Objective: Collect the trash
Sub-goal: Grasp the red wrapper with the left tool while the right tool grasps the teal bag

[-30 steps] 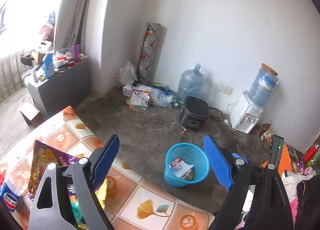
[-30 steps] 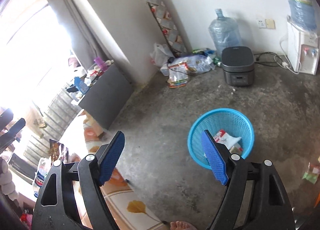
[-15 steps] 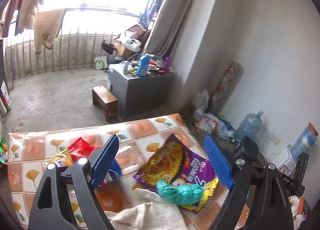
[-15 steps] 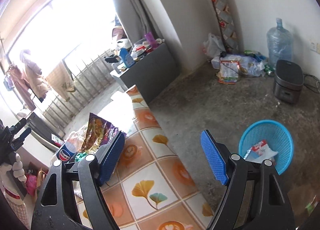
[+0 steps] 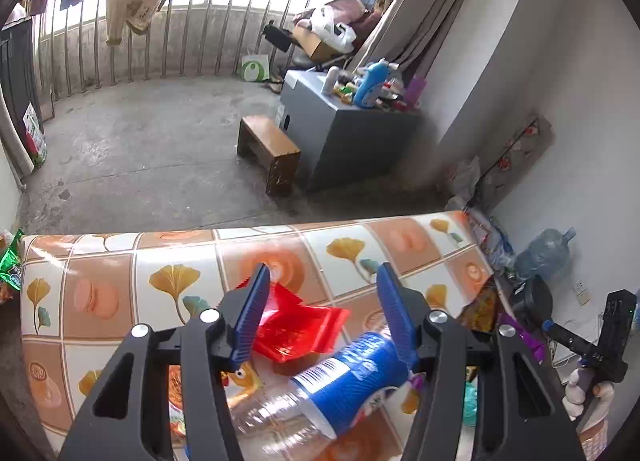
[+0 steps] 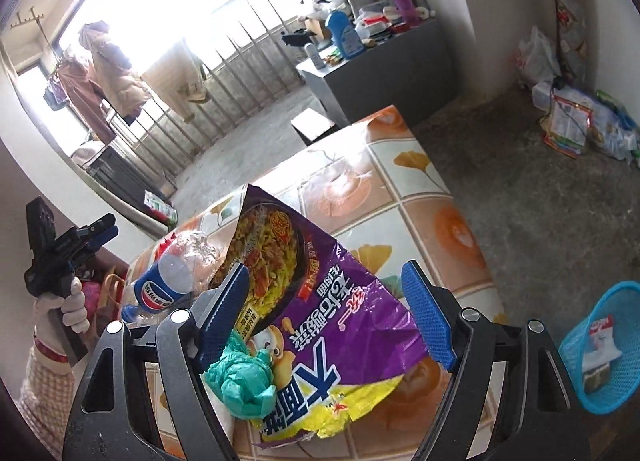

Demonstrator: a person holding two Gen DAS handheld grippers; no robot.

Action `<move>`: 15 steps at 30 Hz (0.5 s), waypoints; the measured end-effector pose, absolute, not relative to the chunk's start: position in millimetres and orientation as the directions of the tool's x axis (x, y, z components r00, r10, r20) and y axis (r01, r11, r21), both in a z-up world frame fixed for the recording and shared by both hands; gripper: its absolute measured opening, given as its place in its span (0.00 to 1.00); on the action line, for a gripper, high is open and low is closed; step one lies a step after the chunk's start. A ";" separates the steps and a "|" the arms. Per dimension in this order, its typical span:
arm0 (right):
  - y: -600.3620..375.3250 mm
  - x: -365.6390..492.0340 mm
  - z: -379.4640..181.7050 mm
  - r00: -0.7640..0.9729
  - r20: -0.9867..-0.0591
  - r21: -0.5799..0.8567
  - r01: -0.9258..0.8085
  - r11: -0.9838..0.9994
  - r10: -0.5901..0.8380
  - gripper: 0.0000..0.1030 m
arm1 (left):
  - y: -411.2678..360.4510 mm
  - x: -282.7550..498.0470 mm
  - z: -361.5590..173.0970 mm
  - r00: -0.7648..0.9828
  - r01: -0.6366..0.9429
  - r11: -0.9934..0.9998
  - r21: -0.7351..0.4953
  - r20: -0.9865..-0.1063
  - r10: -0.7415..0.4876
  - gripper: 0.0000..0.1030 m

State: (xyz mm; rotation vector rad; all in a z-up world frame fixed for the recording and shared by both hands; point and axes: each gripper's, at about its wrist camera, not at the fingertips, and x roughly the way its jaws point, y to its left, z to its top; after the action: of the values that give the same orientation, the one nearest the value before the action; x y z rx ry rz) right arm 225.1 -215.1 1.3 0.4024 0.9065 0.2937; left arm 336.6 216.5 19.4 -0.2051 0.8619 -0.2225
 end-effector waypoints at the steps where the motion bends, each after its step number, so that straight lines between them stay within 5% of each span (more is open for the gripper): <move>1: -210.8 230.0 -3.5 0.569 -0.711 0.454 -0.079 0.888 0.414 0.72 | 219.2 347.0 8.1 0.605 0.099 0.963 -0.252 -0.753 -0.259 0.44; 3: -204.2 234.2 -10.9 0.541 -0.729 0.448 -0.086 0.890 0.420 0.71 | 227.6 365.4 -19.0 0.541 0.070 0.971 -0.229 -0.809 -0.230 0.27; 10: -178.5 233.9 -23.9 0.473 -0.750 0.440 -0.166 0.883 0.462 0.56 | 240.2 361.2 -64.3 0.456 0.181 0.953 -0.244 -0.837 -0.301 0.17; 15: -167.4 227.6 -28.6 0.442 -0.765 0.432 -0.186 0.882 0.468 0.33 | 234.2 343.0 -72.8 0.466 0.261 0.935 -0.238 -0.818 -0.338 0.12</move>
State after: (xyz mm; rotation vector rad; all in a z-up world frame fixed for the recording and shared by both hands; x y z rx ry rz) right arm 227.6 -167.4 -28.6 0.3042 1.0389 0.4138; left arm 343.0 234.2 -72.8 -0.0829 1.0224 -0.3684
